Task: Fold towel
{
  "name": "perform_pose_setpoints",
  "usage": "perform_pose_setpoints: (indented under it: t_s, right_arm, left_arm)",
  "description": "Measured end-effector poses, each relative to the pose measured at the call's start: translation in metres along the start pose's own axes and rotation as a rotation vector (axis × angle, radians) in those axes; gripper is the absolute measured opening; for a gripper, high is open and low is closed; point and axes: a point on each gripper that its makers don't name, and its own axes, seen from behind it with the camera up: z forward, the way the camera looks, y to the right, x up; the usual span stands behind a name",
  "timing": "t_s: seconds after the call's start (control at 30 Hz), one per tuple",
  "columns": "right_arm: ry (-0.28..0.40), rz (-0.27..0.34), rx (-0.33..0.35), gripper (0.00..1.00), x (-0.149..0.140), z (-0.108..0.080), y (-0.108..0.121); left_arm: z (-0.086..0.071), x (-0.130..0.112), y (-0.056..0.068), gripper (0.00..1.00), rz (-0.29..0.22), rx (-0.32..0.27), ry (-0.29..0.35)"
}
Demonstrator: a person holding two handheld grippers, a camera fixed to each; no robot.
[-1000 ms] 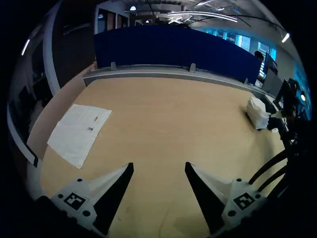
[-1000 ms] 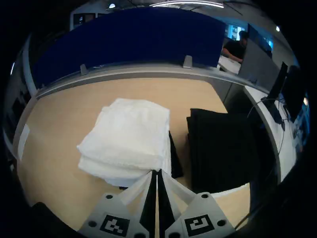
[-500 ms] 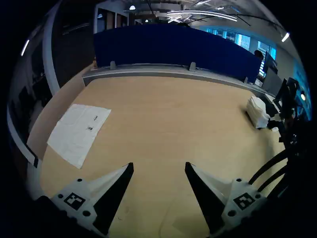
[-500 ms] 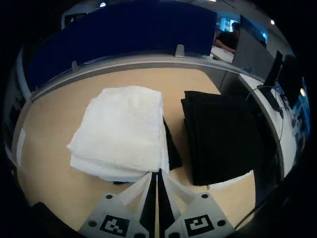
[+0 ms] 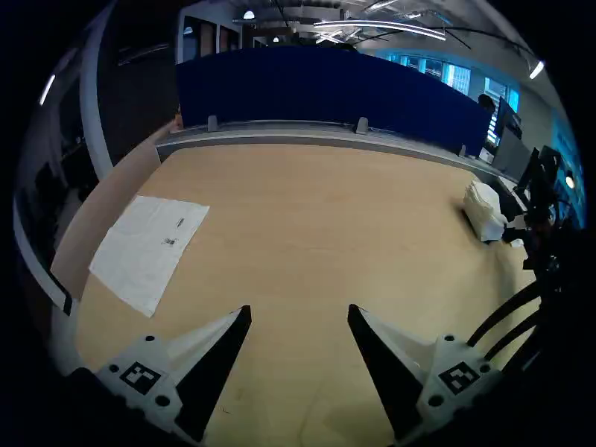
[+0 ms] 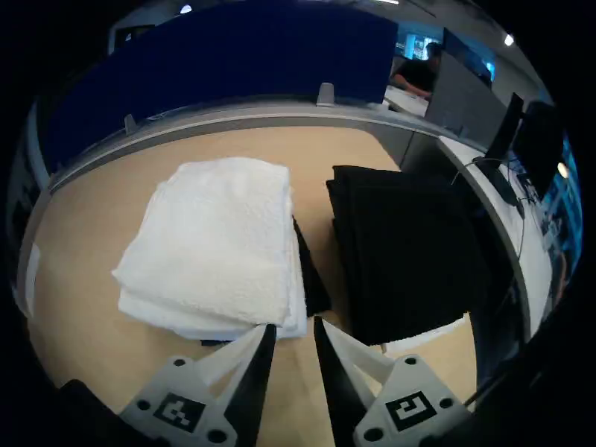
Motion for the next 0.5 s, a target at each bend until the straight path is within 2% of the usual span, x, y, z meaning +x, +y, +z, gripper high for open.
perform_pose_setpoints:
  t_s: [0.07, 0.13, 0.2, 0.27, 0.5]
  right_arm:
    - [0.017, 0.002, 0.007, 0.5, 0.002, -0.003, -0.002]
    - [0.036, 0.004, 0.015, 0.69, 0.005, -0.007, -0.003]
    - [0.055, 0.006, 0.022, 0.82, 0.008, -0.011, -0.005]
    - [0.072, 0.006, 0.027, 0.89, 0.012, -0.015, -0.005]
    - [0.094, -0.004, 0.007, 0.91, 0.017, -0.021, 0.0]
  left_arm:
    - [0.0, 0.0, 0.0, 0.97, 0.001, 0.0, 0.0]
    - [0.001, 0.0, 0.0, 0.97, 0.003, 0.0, 0.0]
    - [0.001, 0.001, 0.0, 0.97, 0.004, -0.001, 0.0]
    - [0.001, 0.002, 0.001, 0.97, 0.004, -0.004, 0.002]
    - [0.001, 0.005, 0.005, 0.97, 0.006, -0.014, 0.007]
